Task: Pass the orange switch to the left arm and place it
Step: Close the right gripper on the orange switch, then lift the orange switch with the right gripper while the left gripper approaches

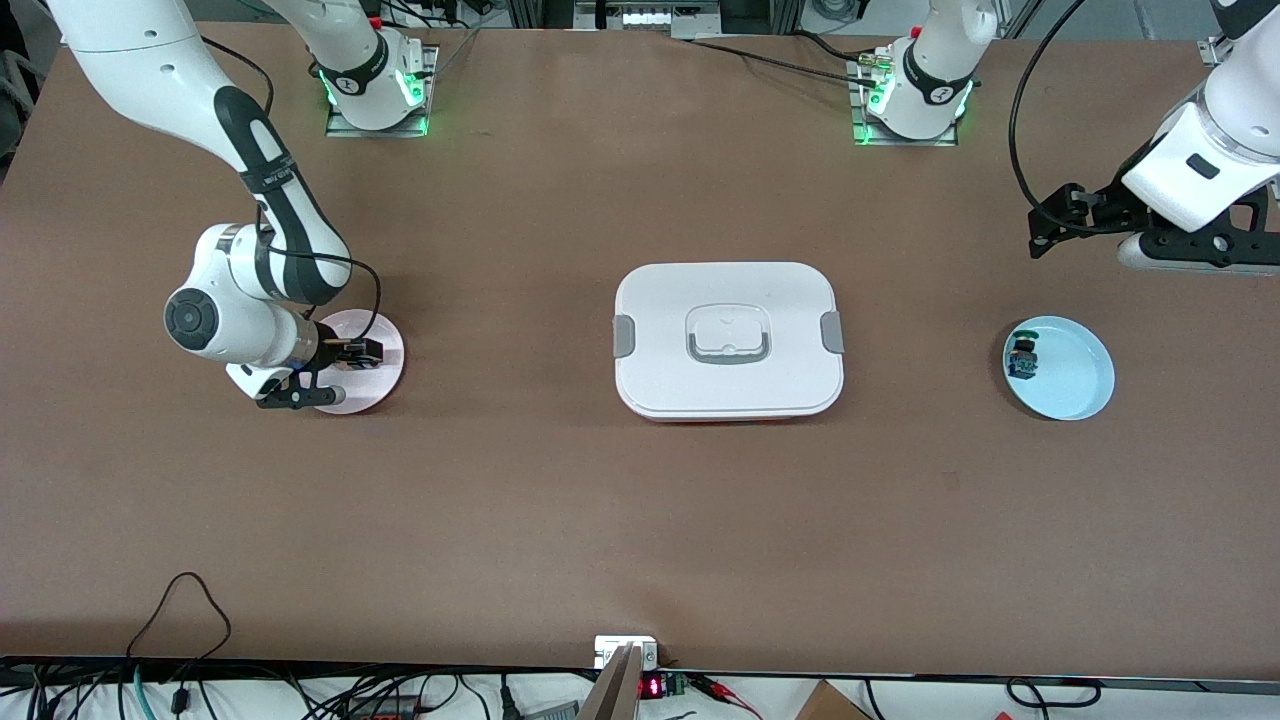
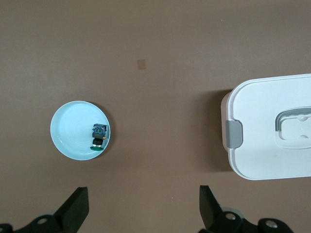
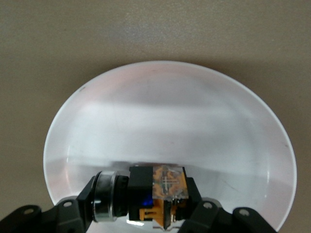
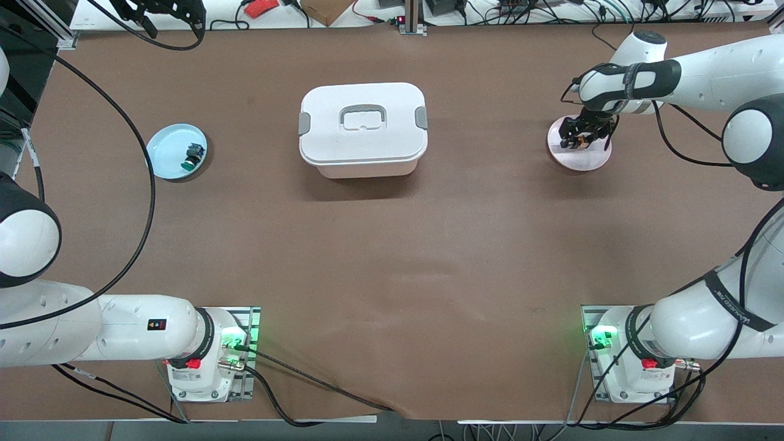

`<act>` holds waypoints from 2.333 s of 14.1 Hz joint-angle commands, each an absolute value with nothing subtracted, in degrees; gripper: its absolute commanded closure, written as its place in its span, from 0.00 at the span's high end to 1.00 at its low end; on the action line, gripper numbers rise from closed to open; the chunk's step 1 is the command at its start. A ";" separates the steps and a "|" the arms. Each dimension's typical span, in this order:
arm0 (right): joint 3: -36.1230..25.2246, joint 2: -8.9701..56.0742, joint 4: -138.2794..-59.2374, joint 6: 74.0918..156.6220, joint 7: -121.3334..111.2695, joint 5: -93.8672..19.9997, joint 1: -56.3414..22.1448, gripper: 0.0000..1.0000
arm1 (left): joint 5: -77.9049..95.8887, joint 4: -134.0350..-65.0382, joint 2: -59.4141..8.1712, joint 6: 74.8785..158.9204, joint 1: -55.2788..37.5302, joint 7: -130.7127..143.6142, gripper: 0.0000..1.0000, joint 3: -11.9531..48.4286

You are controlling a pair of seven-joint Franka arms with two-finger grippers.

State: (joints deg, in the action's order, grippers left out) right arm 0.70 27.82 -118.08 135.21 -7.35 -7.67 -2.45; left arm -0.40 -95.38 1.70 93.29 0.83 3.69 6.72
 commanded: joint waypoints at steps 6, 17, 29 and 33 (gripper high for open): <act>1.14 22.16 -107.77 117.79 -10.98 -8.61 -2.29 0.02 | -0.09 -95.54 2.37 92.55 0.79 2.99 1.00 6.77; 6.15 15.04 -96.42 107.75 -24.69 -14.13 -2.46 0.01 | 0.26 -94.66 1.41 92.03 0.79 3.25 1.00 6.77; 8.44 14.06 -97.21 107.93 -61.05 -44.35 -5.70 0.01 | 2.35 -92.46 0.18 85.18 0.79 3.52 1.00 6.77; 8.44 14.24 -97.21 108.10 -66.16 -51.39 -8.69 0.01 | 14.23 -92.46 -1.31 75.34 3.07 3.34 1.00 6.15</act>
